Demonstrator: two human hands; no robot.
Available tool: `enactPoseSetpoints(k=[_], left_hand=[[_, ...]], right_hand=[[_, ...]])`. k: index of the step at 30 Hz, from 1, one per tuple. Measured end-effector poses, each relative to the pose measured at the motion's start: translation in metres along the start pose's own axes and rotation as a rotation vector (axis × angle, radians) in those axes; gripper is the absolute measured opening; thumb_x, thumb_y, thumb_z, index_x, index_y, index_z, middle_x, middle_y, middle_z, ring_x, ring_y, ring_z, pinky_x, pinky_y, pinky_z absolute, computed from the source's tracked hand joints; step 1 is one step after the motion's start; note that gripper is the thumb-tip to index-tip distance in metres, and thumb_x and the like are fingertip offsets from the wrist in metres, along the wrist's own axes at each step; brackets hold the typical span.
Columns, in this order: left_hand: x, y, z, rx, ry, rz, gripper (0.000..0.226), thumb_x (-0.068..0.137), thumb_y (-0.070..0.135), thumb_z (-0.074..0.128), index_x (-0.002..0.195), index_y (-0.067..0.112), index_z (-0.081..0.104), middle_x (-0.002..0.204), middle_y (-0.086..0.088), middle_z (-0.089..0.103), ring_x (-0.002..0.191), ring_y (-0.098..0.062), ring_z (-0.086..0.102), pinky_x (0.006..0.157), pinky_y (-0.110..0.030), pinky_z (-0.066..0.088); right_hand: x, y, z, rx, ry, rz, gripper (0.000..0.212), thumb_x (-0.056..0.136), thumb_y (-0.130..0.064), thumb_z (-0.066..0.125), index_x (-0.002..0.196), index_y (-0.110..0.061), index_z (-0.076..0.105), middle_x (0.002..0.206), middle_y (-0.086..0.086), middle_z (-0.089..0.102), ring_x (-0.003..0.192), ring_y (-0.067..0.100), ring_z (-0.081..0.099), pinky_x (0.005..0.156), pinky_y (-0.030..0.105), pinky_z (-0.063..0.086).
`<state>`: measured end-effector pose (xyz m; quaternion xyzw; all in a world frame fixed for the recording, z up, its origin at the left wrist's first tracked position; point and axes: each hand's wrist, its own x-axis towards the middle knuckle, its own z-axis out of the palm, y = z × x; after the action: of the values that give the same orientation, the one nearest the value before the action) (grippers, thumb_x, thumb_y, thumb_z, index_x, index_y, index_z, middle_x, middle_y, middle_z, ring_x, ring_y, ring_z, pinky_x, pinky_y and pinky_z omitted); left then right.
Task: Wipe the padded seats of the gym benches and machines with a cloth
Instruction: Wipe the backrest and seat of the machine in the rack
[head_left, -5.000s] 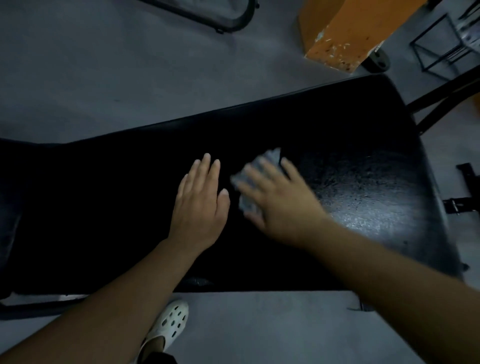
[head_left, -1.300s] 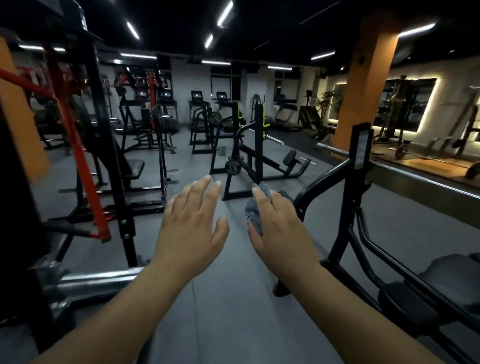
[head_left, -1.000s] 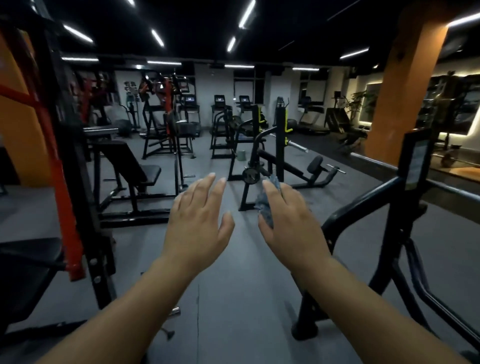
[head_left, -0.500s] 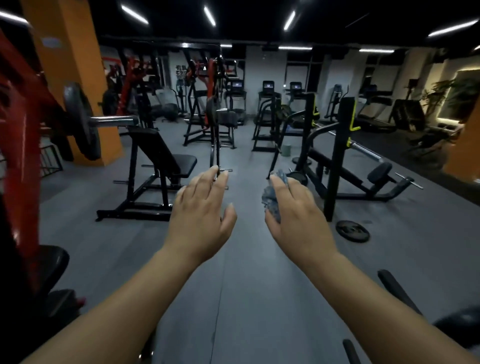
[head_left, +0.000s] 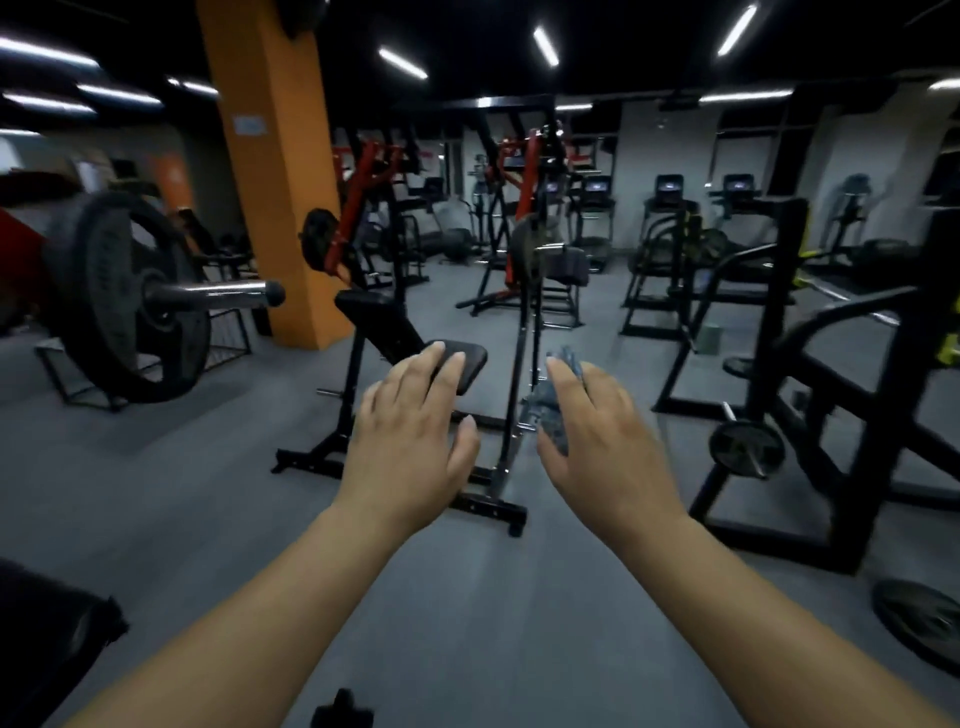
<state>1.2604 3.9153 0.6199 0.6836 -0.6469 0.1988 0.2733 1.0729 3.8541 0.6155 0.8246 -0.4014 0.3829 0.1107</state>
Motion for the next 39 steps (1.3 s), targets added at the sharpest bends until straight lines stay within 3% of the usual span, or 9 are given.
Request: enactPoseSetpoints(k=[4,12,18,23,29,32,35,39], left_hand=[[0.087,-0.030,0.057,0.051,-0.007,-0.118,0.069,0.092,0.051,0.022,0.153,0.021,0.030,0.161,-0.001,0.026,0.145,-0.020,0.021,0.117,-0.043,0.022],[0.223,-0.154,0.162,0.173,0.009,-0.292,0.069,0.092,0.052,0.021,0.155,0.023,0.024,0.162,0.001,0.020,0.147,-0.019,0.016,0.119,-0.042,0.018],[0.328,-0.263,0.236,0.226,-0.009,-0.379,0.073,0.090,0.054,0.017,0.155,0.023,0.024,0.163,0.000,0.019,0.147,-0.020,0.017,0.118,-0.043,0.018],[0.414,-0.353,0.279,0.302,0.020,-0.451,0.070,0.092,0.052,0.022,0.155,0.021,0.027,0.162,-0.001,0.023,0.147,-0.021,0.020,0.117,-0.044,0.020],[0.484,-0.471,0.334,0.467,0.059,-0.617,0.069,0.092,0.050,0.027,0.154,0.020,0.030,0.160,-0.003,0.028,0.145,-0.024,0.027,0.114,-0.046,0.028],[0.504,-0.522,0.348,0.518,0.047,-0.757,0.069,0.092,0.050,0.027,0.155,0.021,0.027,0.162,-0.002,0.024,0.146,-0.024,0.023,0.116,-0.044,0.024],[0.511,-0.572,0.347,0.576,0.053,-0.883,0.067,0.095,0.048,0.031,0.156,0.022,0.024,0.164,0.000,0.018,0.147,-0.020,0.016,0.117,-0.041,0.020],[0.499,-0.650,0.338,0.711,0.058,-1.015,0.066,0.095,0.048,0.032,0.155,0.021,0.026,0.162,-0.001,0.022,0.147,-0.022,0.022,0.116,-0.043,0.025]], right_hand=[[0.097,0.044,0.081,0.054,-0.050,-0.089,0.075,0.075,-0.027,0.083,0.140,-0.008,0.050,0.119,0.011,0.060,0.106,0.030,0.059,0.071,0.036,0.057],[0.272,0.068,0.269,0.226,-0.089,-0.261,0.075,0.084,-0.027,0.076,0.148,-0.011,0.040,0.132,0.011,0.052,0.120,0.030,0.052,0.091,0.038,0.053],[0.394,0.069,0.405,0.315,-0.097,-0.332,0.072,0.083,-0.024,0.076,0.146,-0.008,0.044,0.128,0.014,0.054,0.115,0.031,0.054,0.085,0.039,0.055],[0.497,0.057,0.510,0.384,-0.108,-0.423,0.074,0.081,-0.025,0.076,0.146,-0.008,0.044,0.129,0.015,0.054,0.115,0.032,0.054,0.089,0.039,0.055],[0.610,0.013,0.656,0.549,-0.116,-0.586,0.076,0.082,-0.024,0.078,0.147,-0.007,0.043,0.131,0.015,0.053,0.118,0.034,0.053,0.091,0.042,0.054],[0.664,-0.023,0.718,0.644,-0.164,-0.679,0.075,0.080,-0.022,0.079,0.145,-0.005,0.045,0.128,0.016,0.054,0.114,0.035,0.054,0.088,0.043,0.054],[0.705,-0.073,0.770,0.753,-0.215,-0.772,0.075,0.080,-0.021,0.078,0.146,-0.006,0.044,0.130,0.016,0.053,0.115,0.035,0.053,0.087,0.044,0.053],[0.732,-0.159,0.828,0.896,-0.239,-0.883,0.075,0.077,-0.019,0.080,0.143,-0.004,0.048,0.129,0.017,0.055,0.113,0.038,0.055,0.080,0.044,0.056]])
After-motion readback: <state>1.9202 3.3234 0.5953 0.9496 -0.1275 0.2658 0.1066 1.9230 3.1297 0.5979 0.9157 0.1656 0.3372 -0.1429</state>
